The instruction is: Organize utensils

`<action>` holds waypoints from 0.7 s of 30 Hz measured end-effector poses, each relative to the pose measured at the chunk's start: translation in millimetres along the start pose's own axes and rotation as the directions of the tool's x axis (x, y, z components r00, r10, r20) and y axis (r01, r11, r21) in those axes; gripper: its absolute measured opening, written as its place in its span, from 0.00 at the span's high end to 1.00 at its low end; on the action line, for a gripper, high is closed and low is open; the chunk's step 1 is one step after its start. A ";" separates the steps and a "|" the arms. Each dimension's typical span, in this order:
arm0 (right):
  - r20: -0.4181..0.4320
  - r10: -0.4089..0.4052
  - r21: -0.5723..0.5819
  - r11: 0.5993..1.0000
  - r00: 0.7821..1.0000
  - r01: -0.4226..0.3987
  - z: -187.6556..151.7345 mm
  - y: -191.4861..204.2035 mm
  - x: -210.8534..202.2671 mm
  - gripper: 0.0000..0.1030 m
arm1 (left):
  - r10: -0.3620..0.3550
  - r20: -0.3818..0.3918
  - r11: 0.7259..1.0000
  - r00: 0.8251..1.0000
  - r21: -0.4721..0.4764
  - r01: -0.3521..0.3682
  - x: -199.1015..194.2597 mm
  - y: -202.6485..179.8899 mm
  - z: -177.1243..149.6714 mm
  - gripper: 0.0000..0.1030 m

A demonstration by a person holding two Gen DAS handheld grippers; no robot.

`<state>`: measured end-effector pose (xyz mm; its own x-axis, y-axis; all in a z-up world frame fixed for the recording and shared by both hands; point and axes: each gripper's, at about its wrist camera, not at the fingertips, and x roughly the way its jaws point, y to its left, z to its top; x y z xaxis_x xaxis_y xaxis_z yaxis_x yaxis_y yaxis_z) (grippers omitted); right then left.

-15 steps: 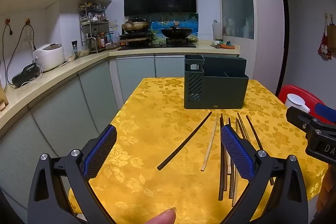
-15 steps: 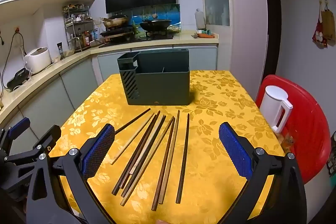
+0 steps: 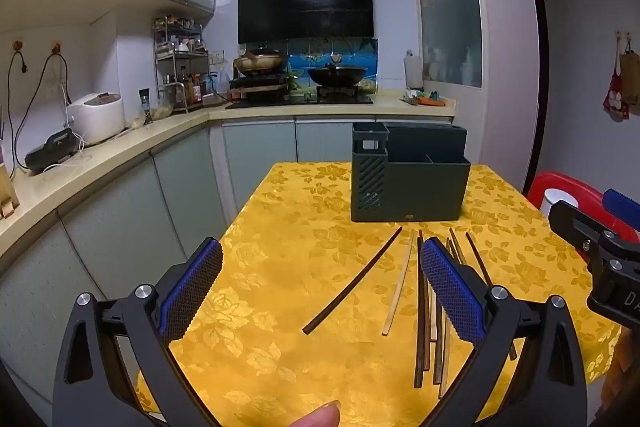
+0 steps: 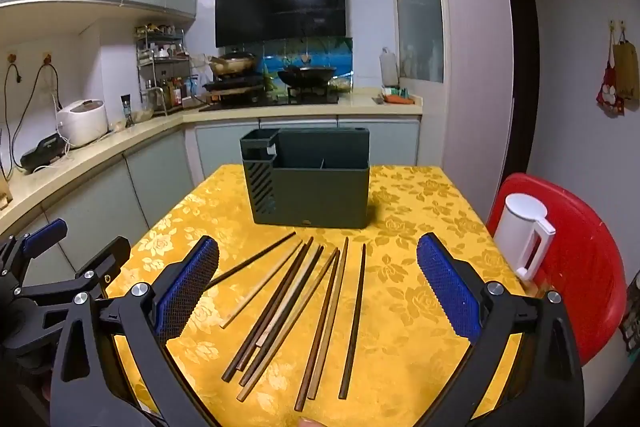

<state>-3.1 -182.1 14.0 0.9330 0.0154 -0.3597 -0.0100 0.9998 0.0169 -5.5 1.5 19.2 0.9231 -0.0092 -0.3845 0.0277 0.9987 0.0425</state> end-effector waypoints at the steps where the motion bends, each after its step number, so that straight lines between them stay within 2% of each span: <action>1: 0.005 0.000 0.001 1.000 1.000 0.000 1.1 -0.5 -2.1 0.06 | 0.003 0.006 1.000 1.000 0.002 -0.003 -1.1 0.2 1.5 0.07; 7: 0.026 0.000 0.004 1.000 1.000 0.000 6.1 -3.0 -11.3 0.06 | 0.014 0.037 1.000 0.999 -0.008 -0.014 -11.1 4.9 5.8 0.07; 21: 0.047 0.007 0.003 1.000 0.999 -0.007 9.2 -1.8 -18.3 0.06 | 0.016 0.051 1.000 0.999 -0.012 -0.015 -18.7 8.3 9.3 0.07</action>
<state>-16.9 -184.3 29.2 0.9488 0.0220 -0.3150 -0.0158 0.9996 0.0222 -19.0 9.5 35.3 0.9417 0.0039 -0.3364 0.0093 0.9992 0.0377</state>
